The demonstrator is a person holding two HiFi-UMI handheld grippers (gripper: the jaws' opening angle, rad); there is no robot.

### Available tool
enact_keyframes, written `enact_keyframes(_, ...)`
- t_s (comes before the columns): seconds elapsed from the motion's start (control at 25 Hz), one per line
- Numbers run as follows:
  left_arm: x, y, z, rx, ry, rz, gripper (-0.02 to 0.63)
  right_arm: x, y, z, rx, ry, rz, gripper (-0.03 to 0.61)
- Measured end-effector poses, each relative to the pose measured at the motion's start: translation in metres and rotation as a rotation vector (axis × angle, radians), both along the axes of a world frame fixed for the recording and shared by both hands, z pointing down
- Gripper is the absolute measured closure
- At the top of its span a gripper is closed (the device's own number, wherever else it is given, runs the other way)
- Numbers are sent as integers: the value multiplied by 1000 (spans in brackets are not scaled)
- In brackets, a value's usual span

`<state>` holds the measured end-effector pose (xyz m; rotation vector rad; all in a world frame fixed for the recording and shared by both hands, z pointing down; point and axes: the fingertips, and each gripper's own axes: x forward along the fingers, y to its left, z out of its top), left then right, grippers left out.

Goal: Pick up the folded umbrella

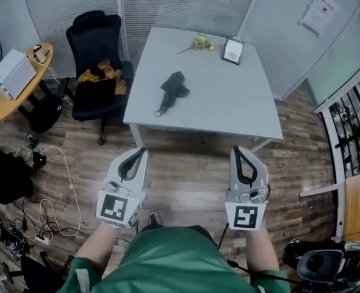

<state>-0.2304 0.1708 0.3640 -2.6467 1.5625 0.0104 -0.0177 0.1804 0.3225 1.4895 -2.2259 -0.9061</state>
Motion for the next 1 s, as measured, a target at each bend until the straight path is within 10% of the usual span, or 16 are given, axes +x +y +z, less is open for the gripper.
enact_keyframes(0.32,-8,-59,7,-1,18,12,601,3,-59,-1,-46,-220,66,577)
enact_keyframes(1.0,59,-199,16,-50,-71,-191,600,63,-227,42,-186,-345,-168,576)
